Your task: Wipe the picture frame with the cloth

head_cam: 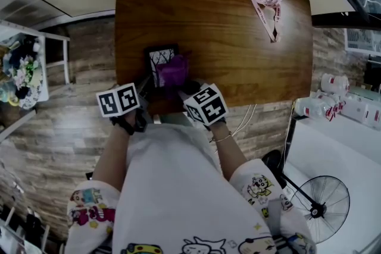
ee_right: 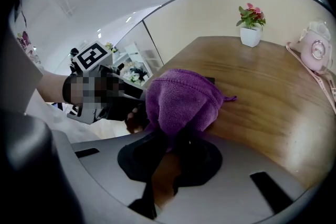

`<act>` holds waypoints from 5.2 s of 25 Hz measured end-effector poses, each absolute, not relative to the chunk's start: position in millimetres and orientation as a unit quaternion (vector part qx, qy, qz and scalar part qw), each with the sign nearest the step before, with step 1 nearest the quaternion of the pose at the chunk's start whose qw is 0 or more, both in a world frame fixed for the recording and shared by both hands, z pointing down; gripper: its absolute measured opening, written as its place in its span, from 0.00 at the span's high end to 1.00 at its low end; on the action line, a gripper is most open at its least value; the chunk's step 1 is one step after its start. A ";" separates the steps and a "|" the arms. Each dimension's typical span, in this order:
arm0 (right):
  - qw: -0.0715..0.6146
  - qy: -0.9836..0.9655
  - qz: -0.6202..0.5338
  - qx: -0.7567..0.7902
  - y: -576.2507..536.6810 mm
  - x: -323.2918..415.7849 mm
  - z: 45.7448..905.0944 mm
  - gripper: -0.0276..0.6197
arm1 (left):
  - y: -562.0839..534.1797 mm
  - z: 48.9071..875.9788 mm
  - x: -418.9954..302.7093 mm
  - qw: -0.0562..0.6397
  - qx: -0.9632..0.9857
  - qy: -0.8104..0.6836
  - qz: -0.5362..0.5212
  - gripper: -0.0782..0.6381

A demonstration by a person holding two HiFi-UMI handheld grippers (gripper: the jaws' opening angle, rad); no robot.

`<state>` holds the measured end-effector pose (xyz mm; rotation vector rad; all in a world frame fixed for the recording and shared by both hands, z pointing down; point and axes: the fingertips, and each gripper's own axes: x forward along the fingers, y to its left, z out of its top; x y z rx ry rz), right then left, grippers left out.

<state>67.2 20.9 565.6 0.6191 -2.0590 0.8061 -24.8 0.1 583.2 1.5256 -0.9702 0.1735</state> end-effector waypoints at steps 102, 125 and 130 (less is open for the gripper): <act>0.131 -0.886 0.064 0.440 -56.4 116.0 319.4 0.88 | -25.7 325.3 -84.1 0.122 0.819 -0.552 0.099 0.89; 0.142 -0.886 0.064 0.436 -57.0 112.8 320.5 0.88 | -27.1 328.3 -85.0 0.128 0.818 -0.551 0.102 0.89; 0.142 -0.886 0.067 0.437 -57.3 111.6 322.9 0.89 | -27.6 329.9 -87.0 0.137 0.814 -0.556 0.100 0.89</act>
